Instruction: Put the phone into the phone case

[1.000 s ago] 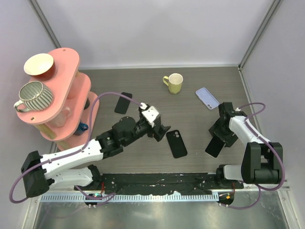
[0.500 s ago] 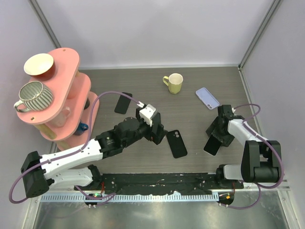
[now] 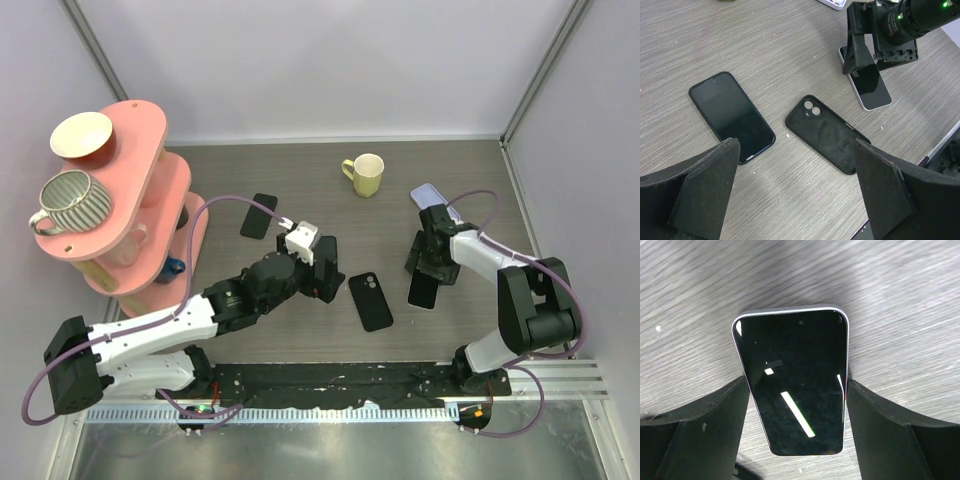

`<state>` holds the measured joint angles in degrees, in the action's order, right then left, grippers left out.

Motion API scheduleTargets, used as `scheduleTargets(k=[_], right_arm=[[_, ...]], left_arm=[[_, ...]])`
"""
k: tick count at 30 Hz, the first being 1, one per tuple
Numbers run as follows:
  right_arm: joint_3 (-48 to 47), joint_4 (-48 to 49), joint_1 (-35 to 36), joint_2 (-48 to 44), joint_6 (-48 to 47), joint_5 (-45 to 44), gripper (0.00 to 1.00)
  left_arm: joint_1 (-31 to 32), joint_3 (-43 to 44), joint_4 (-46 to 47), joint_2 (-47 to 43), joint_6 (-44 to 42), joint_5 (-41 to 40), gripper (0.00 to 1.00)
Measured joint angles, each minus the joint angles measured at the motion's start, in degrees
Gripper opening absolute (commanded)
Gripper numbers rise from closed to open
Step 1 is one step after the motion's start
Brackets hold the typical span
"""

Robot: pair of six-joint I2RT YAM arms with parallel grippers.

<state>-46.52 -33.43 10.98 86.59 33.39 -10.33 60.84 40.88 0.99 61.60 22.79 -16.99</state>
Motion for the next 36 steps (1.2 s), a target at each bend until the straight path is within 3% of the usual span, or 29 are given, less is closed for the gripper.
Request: scheduleTargets(k=[17,36], right_arm=[[-2.3,-1.6,3.4,1.6,-9.2,5.7,0.64],[-8.1,-7.7,9.9,1.0,-12.6,8.9,0.6]], left_arm=[[0.0,-4.7,-2.2,-10.7,1.3,-3.7,1.0],[0.0,-11.5,-1.5,-18.4,2.4,-6.6,1.0]])
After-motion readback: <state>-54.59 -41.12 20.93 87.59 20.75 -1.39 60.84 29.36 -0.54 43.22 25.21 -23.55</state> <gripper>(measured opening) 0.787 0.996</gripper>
